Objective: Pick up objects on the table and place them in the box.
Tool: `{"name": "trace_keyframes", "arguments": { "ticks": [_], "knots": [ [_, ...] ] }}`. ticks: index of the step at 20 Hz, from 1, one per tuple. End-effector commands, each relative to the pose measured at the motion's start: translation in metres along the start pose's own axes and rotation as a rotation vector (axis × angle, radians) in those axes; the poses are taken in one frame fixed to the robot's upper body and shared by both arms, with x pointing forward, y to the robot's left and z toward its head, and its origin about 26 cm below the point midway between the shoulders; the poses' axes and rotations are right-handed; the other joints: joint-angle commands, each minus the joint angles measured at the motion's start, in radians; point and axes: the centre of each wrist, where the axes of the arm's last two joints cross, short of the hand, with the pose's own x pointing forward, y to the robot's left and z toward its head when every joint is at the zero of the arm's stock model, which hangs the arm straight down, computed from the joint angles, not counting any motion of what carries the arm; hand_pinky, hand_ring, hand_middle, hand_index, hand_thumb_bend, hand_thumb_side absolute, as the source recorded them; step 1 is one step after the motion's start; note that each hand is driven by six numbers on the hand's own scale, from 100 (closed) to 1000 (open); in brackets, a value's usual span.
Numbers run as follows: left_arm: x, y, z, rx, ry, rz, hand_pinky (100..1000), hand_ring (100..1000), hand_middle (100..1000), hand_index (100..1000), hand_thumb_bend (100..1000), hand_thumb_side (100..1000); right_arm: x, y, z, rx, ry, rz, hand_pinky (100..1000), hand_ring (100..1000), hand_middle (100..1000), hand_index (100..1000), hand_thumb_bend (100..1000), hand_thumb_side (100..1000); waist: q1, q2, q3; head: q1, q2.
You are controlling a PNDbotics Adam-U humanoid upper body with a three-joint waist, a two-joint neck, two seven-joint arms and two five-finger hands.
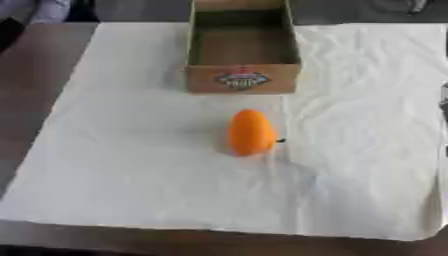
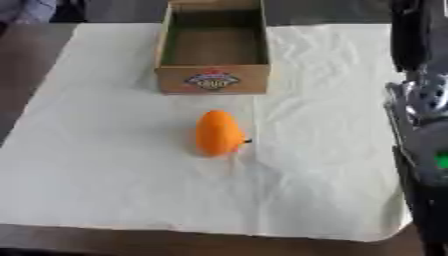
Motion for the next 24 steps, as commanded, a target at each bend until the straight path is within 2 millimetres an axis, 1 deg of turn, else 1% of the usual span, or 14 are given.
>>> {"name": "trace_keyframes", "arguments": {
  "ticks": [1, 10, 14, 17, 20, 24],
  "knots": [
    [0.006, 0.002, -0.008, -0.016, -0.042, -0.001, 356, 428, 701, 778, 100, 689, 0.011, 0.002, -0.009, 0.056, -0.068, 0.015, 887, 784, 763, 887, 100, 1000, 0.003, -0.018, 0.003, 0.0, 0.002],
    [0.007, 0.0, -0.01, -0.029, -0.052, 0.008, 357, 430, 701, 777, 100, 690, 0.012, 0.006, -0.009, 0.083, -0.075, -0.009, 886, 780, 759, 885, 100, 1000, 0.004, -0.016, 0.002, 0.003, -0.004],
    [0.007, 0.0, -0.008, -0.033, -0.045, 0.007, 356, 430, 701, 776, 100, 690, 0.013, 0.006, -0.01, 0.148, -0.074, 0.032, 884, 790, 771, 891, 100, 1000, 0.002, -0.016, 0.003, 0.002, -0.001],
    [0.006, 0.001, -0.006, -0.038, -0.036, 0.004, 355, 429, 701, 775, 100, 691, 0.015, 0.004, -0.016, 0.265, -0.079, 0.139, 879, 808, 793, 908, 100, 1000, 0.0, -0.019, 0.003, 0.0, 0.003],
    [0.005, 0.002, -0.003, -0.046, -0.024, -0.001, 353, 426, 702, 772, 100, 694, 0.018, 0.006, -0.029, 0.455, -0.113, 0.281, 875, 823, 816, 925, 100, 1000, -0.006, -0.023, 0.004, -0.005, 0.006],
    [0.005, 0.003, -0.001, -0.057, -0.013, -0.005, 352, 424, 702, 771, 100, 692, 0.025, 0.013, -0.048, 0.667, -0.164, 0.398, 876, 837, 833, 932, 100, 1000, -0.012, -0.027, 0.005, -0.014, 0.01]
  ]
}}
